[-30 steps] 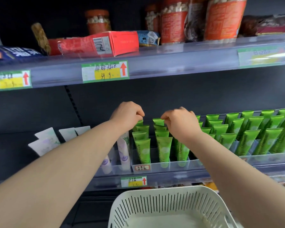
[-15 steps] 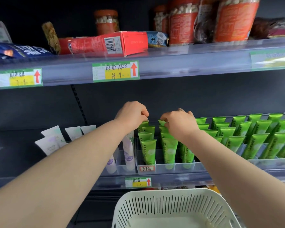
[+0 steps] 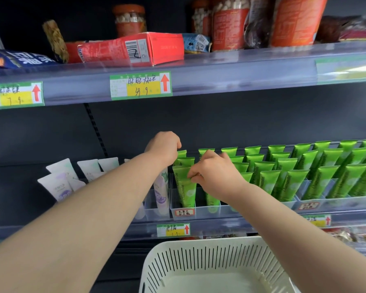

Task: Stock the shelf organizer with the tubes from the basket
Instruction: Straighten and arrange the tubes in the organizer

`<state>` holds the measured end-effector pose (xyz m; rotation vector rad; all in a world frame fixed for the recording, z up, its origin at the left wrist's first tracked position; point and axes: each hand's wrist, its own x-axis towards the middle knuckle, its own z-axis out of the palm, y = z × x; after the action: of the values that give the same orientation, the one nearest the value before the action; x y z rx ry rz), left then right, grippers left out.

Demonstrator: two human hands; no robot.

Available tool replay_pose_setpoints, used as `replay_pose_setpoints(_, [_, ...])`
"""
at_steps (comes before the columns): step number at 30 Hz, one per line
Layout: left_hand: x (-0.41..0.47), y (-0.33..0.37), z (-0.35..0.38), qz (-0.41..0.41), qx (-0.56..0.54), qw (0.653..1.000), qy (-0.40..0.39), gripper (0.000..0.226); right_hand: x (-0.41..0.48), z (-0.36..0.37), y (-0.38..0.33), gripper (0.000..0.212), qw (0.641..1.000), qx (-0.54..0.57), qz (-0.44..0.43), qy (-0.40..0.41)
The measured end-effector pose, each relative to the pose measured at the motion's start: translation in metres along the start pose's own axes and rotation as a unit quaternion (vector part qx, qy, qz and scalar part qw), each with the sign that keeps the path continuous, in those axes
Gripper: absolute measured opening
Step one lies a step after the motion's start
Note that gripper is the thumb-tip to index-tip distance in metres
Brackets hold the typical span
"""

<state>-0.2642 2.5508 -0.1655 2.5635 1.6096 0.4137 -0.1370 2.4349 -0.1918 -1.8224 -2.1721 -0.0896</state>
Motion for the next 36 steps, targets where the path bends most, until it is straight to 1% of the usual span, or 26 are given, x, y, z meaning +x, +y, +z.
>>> replay_pose_setpoints(4, [0.007,0.0,0.004,-0.007,-0.003,1.0,0.007,0.026,-0.001,0.004,0.001,0.024,1.0,0.01,-0.004,0.001])
replay_pose_setpoints(10, [0.015,0.011,0.005,0.029,-0.006,0.999,0.011,0.025,-0.003,-0.002,0.012,0.026,1.0,0.02,0.001,0.023])
replay_pose_setpoints(14, [0.016,0.016,0.007,0.066,0.039,0.997,0.012,0.025,-0.002,-0.002,0.019,0.025,0.999,0.018,0.013,0.039])
replay_pose_setpoints(19, [0.013,0.013,0.008,0.067,0.058,0.996,-0.006,0.027,-0.002,-0.001,0.019,0.026,0.998,0.004,0.021,0.055])
replay_pose_setpoints(23, [0.011,0.013,0.005,0.047,0.002,0.999,0.018,0.024,-0.001,-0.002,0.018,0.027,0.998,0.007,0.024,0.062])
replay_pose_setpoints(25, [0.009,0.011,0.0,0.047,-0.028,0.998,0.033,0.018,0.0,-0.002,0.017,0.026,0.998,0.008,0.026,0.064])
replay_pose_setpoints(27, [0.003,0.01,-0.006,0.053,-0.087,0.994,0.037,0.008,-0.001,-0.003,0.015,0.023,0.998,0.018,0.023,0.061])
replay_pose_setpoints(28, [-0.001,0.008,-0.01,0.059,-0.12,0.99,0.034,0.007,-0.001,-0.004,0.012,0.021,0.998,0.027,0.018,0.057])
replay_pose_setpoints(29, [-0.005,0.008,-0.013,0.065,-0.143,0.987,0.025,0.011,-0.002,-0.005,0.01,0.021,0.998,0.035,0.013,0.047])
replay_pose_setpoints(31, [-0.013,0.004,-0.015,0.078,-0.152,0.985,0.001,0.017,-0.002,-0.006,0.004,0.025,1.0,0.023,0.003,0.017])
replay_pose_setpoints(33, [-0.017,0.0,-0.015,0.093,-0.129,0.987,-0.023,0.016,-0.002,-0.004,-0.001,0.024,1.0,-0.005,0.001,0.002])
replay_pose_setpoints(36, [-0.019,-0.005,-0.015,0.12,-0.066,0.988,-0.066,0.006,-0.003,-0.001,-0.004,0.021,1.0,-0.004,0.015,0.011])
